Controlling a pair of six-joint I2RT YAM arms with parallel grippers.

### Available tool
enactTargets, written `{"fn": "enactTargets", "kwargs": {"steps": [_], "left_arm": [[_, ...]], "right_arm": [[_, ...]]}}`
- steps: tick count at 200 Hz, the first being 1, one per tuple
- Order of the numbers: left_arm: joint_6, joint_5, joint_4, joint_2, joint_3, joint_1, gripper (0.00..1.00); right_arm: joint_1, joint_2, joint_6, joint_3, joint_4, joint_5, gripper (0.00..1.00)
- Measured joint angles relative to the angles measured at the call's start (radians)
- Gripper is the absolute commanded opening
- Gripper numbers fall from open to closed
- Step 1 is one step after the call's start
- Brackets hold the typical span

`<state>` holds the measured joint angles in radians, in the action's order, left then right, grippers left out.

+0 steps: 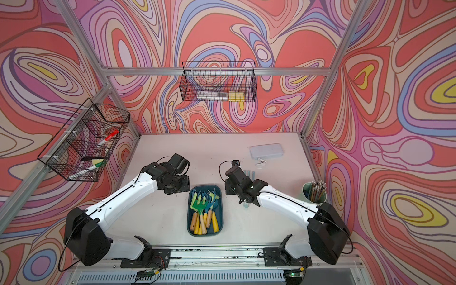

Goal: Take the hand rake out of the storage box
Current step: Place the rake at the center of the board, then pick up the rake from the storage box.

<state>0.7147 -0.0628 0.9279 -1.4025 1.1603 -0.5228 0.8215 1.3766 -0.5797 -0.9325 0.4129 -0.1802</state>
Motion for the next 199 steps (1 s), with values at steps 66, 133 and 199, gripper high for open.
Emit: {"fn": "enactTargets", "kwargs": {"steps": [66, 133, 199], "left_arm": [[-0.001, 0.011, 0.0, -0.01, 0.057, 0.068, 0.62], [-0.002, 0.011, 0.0, -0.01, 0.079, 0.091, 0.62], [-0.008, 0.012, 0.0, -0.003, 0.08, 0.093, 0.62]], "right_arm": [[0.314, 0.121, -0.137, -0.04, 0.0, 0.063, 0.45], [0.389, 0.209, -0.225, -0.04, -0.059, 0.098, 0.45], [0.401, 0.291, -0.285, -0.04, -0.087, 0.105, 0.3]]}}
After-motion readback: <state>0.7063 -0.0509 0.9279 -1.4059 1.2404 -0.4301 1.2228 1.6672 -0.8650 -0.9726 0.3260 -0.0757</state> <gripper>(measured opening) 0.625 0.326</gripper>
